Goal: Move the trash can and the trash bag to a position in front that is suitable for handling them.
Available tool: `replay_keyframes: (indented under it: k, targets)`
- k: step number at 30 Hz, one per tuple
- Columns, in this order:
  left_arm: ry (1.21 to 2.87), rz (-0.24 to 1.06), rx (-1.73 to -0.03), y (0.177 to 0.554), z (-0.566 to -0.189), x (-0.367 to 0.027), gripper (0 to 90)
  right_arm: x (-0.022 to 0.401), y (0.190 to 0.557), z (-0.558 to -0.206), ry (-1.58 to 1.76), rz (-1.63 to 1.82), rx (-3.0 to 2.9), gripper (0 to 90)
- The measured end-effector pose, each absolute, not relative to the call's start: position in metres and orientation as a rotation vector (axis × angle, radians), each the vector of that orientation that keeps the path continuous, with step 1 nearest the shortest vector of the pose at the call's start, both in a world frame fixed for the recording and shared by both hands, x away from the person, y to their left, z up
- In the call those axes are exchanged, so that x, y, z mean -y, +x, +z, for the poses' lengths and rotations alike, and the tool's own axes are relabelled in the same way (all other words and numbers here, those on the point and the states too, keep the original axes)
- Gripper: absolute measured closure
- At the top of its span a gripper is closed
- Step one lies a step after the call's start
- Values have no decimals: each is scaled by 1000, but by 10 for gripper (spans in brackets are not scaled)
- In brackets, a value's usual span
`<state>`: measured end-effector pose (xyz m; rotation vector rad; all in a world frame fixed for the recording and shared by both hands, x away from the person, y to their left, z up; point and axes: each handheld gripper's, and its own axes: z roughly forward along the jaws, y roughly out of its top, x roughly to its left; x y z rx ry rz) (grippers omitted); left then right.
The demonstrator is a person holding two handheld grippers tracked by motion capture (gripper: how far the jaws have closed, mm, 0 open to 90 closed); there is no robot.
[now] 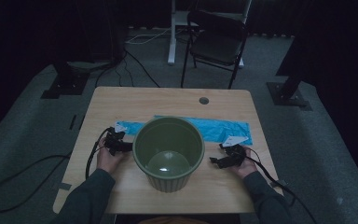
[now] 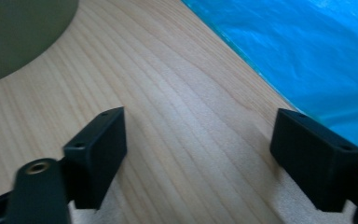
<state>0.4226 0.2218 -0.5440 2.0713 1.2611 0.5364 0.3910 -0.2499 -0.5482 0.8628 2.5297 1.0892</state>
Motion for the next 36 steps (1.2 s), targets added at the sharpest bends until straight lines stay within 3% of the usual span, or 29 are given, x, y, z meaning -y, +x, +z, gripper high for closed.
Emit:
replay_keyframes:
  k: [1, 3, 4, 6, 13, 22, 36]
  targets:
    - [2097, 519, -1264, 421, -541, -222, 170, 248, 388, -546, 841, 1089, -2549, 313]
    - [2103, 514, -1259, 421, -540, -222, 196, 247, 387, -544, 818, 1088, -2567, 362]
    - [2117, 502, -1246, 420, -538, -221, 311, 244, 385, -542, 800, 1072, -2589, 434]
    - [2140, 496, -1222, 417, -536, -218, 361, 242, 384, -540, 791, 1062, -2597, 446]
    - [2112, 434, -1097, 401, -518, -217, 402, 230, 374, -526, 775, 1116, -2605, 523]
    - [2057, 268, -845, 358, -485, -210, 415, 211, 366, -510, 709, 1213, -2602, 546]
    - [2190, 289, -745, 320, -487, -204, 415, 199, 348, -497, 570, 1290, -2666, 508]
